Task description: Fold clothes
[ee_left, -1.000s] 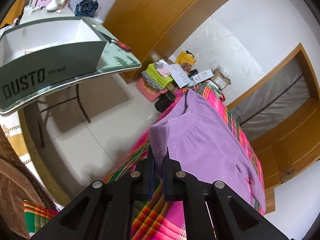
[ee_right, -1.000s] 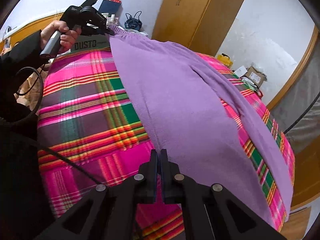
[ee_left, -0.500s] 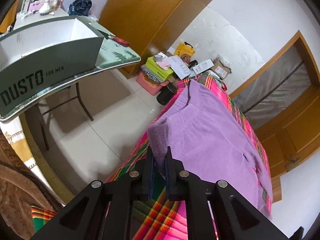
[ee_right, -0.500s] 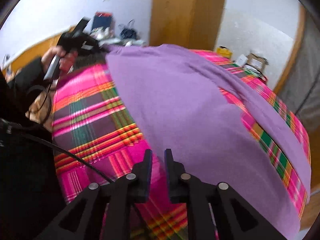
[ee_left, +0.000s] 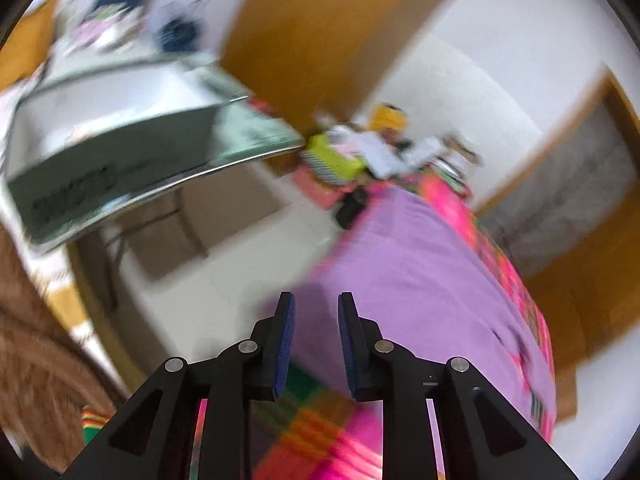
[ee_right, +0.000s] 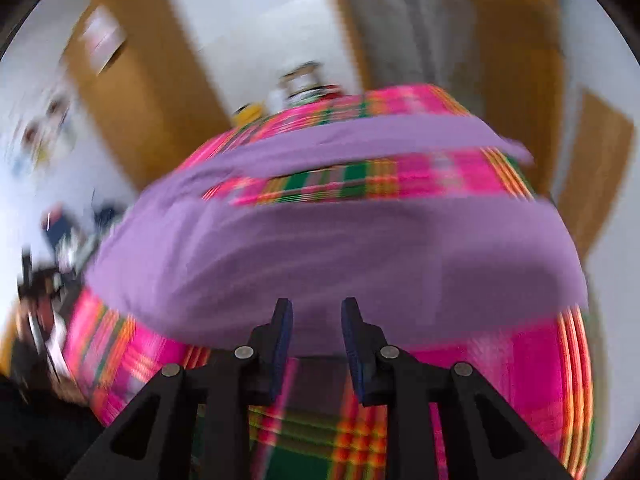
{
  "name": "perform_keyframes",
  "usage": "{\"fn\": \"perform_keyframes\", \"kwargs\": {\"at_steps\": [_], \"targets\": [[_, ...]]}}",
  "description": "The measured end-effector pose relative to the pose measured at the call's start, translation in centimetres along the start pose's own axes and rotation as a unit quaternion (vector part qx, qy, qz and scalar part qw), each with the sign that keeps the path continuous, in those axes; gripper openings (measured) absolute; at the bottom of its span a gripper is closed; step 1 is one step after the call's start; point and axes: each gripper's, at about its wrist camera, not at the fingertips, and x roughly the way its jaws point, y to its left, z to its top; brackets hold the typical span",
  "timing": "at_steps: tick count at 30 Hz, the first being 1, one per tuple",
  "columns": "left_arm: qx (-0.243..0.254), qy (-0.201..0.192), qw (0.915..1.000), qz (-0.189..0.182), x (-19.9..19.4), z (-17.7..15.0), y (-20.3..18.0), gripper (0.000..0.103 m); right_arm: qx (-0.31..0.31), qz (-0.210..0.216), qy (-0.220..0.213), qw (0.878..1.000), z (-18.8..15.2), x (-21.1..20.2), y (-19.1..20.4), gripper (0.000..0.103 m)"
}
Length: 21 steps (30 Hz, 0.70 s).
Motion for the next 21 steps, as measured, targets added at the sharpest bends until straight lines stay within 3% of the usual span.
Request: {"fn": "perform_keyframes", "kwargs": {"at_steps": [2,4,7,9,12,14,17,21], "targets": [[0.065,0.007,0.9974,-0.03,0.0,-1.1,-4.2,0.023,0.051,-0.004,-0.001,0.999,-0.6,-0.5,-2.1,0.026],[0.13,0.024,0.989,-0.066,0.7,-2.8,-8.4,0.023,0.097,-0.005,-0.005,0.995,-1.3,-1.0,-3.9,0.026],[0.21,0.063,0.9688,-0.116,2.4,-6.5,-14.1,0.029,0.159,-0.004,-0.012,0.987,-2.3,-1.5,-6.0,0.026],[0.263,0.094,0.9506,-0.136,3.5,-9.3,-17.5,0.029,0.2,-0.003,-0.02,0.98,-3.1,-1.9,-7.4,0.026],[0.311,0.136,0.9247,-0.173,4.8,-12.6,-20.7,0.029,0.257,0.016,-0.039,0.965,-3.3,-2.3,-9.3,0.027],[0.335,0.152,0.9132,-0.176,5.3,-14.4,-22.0,0.029,0.279,0.015,-0.049,0.959,-3.0,-2.3,-10.1,0.027],[0.346,0.169,0.9057,-0.177,5.9,-15.7,-22.2,0.029,0.302,0.022,-0.058,0.951,-2.3,-1.8,-11.1,0.027],[0.345,0.173,0.9056,-0.175,6.0,-16.3,-22.1,0.029,0.327,0.034,-0.071,0.942,-1.9,-1.1,-12.1,0.027]]}}
